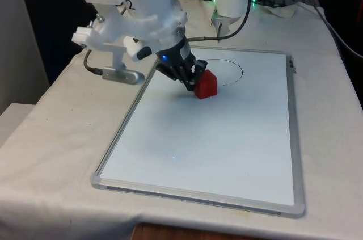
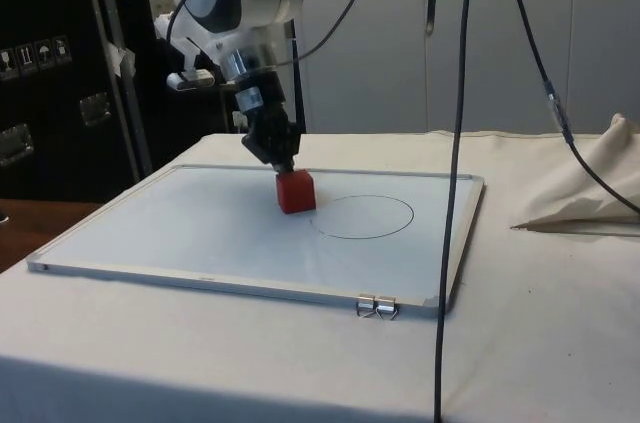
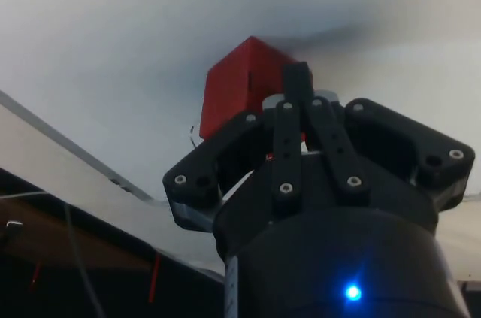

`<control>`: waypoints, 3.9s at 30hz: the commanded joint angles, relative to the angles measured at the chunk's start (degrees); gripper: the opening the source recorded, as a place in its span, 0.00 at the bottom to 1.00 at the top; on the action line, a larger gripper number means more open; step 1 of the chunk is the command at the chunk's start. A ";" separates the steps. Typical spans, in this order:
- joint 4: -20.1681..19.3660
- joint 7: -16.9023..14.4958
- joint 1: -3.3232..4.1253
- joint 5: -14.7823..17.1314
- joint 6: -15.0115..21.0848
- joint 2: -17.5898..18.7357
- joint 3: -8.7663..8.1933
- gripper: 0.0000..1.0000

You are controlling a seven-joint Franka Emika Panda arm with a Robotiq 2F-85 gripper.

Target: Push the cube into the marked area.

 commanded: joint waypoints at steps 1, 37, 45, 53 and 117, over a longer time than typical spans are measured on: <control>-0.17 -0.46 0.06 0.17 -0.29 -0.23 0.34 0.00; -0.69 -6.93 2.92 -1.72 -3.04 0.06 2.92 0.00; -1.66 -7.33 3.44 -2.81 -2.69 -0.29 4.13 0.00; -5.39 -8.65 3.50 -3.44 -2.23 -2.18 3.90 0.00; -1.20 -5.96 5.56 -7.85 -2.86 -7.79 7.85 0.00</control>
